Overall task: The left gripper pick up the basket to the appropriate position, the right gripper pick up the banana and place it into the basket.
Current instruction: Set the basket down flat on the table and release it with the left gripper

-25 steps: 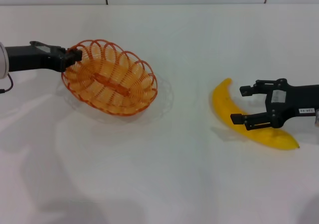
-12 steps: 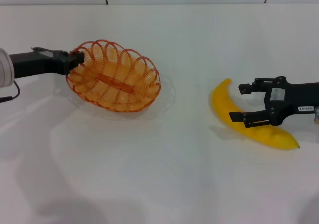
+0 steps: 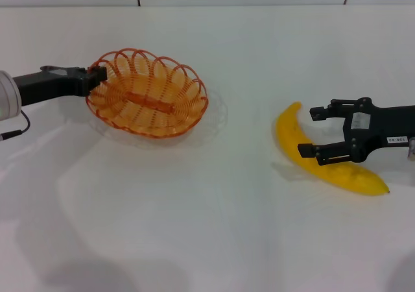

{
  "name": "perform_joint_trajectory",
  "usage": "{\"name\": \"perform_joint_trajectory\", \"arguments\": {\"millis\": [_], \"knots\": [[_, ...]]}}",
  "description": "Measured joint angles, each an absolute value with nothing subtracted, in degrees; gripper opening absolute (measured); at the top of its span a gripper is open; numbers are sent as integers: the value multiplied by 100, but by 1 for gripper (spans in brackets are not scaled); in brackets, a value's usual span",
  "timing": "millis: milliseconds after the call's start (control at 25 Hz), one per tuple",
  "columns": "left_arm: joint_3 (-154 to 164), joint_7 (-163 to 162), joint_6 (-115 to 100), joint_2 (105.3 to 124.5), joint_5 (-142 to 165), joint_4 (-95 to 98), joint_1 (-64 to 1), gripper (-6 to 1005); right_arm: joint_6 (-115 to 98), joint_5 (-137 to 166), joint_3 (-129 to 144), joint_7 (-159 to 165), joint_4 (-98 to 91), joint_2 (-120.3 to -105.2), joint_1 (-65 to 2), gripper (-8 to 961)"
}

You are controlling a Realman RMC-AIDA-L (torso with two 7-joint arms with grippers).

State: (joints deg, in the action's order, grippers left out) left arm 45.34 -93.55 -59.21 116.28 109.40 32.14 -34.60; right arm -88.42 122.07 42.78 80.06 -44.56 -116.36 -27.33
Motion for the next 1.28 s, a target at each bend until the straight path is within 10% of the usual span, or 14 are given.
{"name": "perform_joint_trajectory", "arguments": {"millis": [1280], "knots": [[4572, -9180, -5606, 11628, 10696, 2592, -3538, 88, -8850, 12233, 4283, 7989, -4412, -11637, -2811, 891]]}}
